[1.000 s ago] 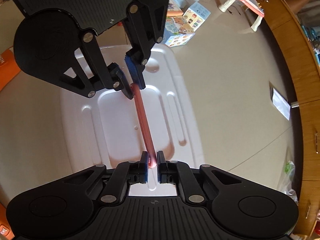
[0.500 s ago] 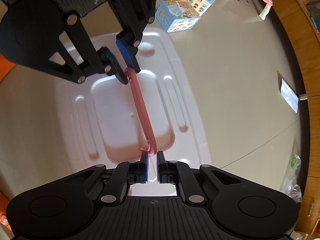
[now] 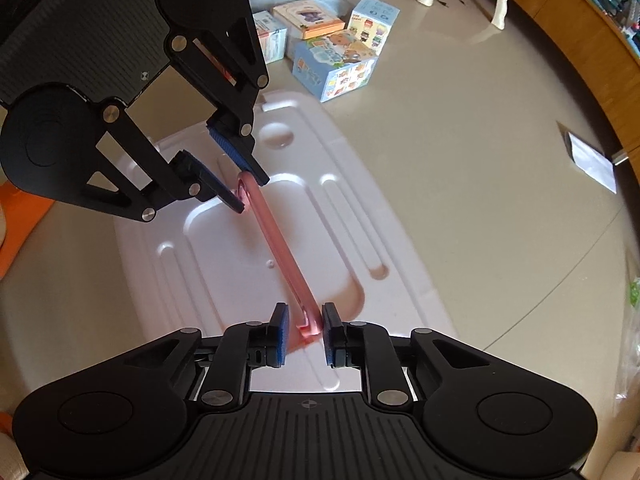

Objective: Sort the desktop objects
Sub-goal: 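Lower the lid onto the bin with both grippers holding the handle, then open both grippers and release the lid handle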

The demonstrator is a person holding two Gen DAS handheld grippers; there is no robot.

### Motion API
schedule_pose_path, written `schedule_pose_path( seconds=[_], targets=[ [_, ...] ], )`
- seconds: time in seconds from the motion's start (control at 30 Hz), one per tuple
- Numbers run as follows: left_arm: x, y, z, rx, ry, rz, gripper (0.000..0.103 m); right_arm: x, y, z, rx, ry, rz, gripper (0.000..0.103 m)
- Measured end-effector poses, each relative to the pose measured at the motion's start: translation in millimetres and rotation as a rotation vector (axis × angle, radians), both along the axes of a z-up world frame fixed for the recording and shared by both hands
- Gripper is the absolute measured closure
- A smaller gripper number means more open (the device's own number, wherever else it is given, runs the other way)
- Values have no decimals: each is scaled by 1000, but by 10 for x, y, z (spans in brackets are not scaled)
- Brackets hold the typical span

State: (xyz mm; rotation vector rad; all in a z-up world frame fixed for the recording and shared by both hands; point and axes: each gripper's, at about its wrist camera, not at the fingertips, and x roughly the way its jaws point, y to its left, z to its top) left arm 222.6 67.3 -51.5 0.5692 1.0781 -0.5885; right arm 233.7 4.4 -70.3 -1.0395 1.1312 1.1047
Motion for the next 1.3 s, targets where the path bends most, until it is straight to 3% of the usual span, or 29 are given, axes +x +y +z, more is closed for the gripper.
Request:
schedule_pose_path(
  seconds=[0.27, 0.8, 1.0, 1.07, 1.17, 1.23, 1.3],
  targets=[
    [48, -19, -23, -5, 17, -12, 92, -32, -28, -63, 1, -7, 19, 95],
    [101, -125, -127, 28, 24, -14, 92, -64, -16, -180, -50, -41, 41, 94],
    [129, -128, -138, 26, 33, 13, 92, 5, -2, -194, -46, -16, -9, 94],
    [147, -123, -126, 35, 57, 35, 92, 25, 2, -159, -42, -2, -37, 88],
    [176, -107, -102, 54, 94, 73, 87, 52, -41, -54, -21, 40, -102, 74],
    [179, -82, -61, 66, 104, 101, 78, 53, -76, 35, -11, 61, -141, 71],
    [154, -60, 4, 77, 105, 122, 61, 36, -123, 163, 3, 64, -168, 70]
  ],
)
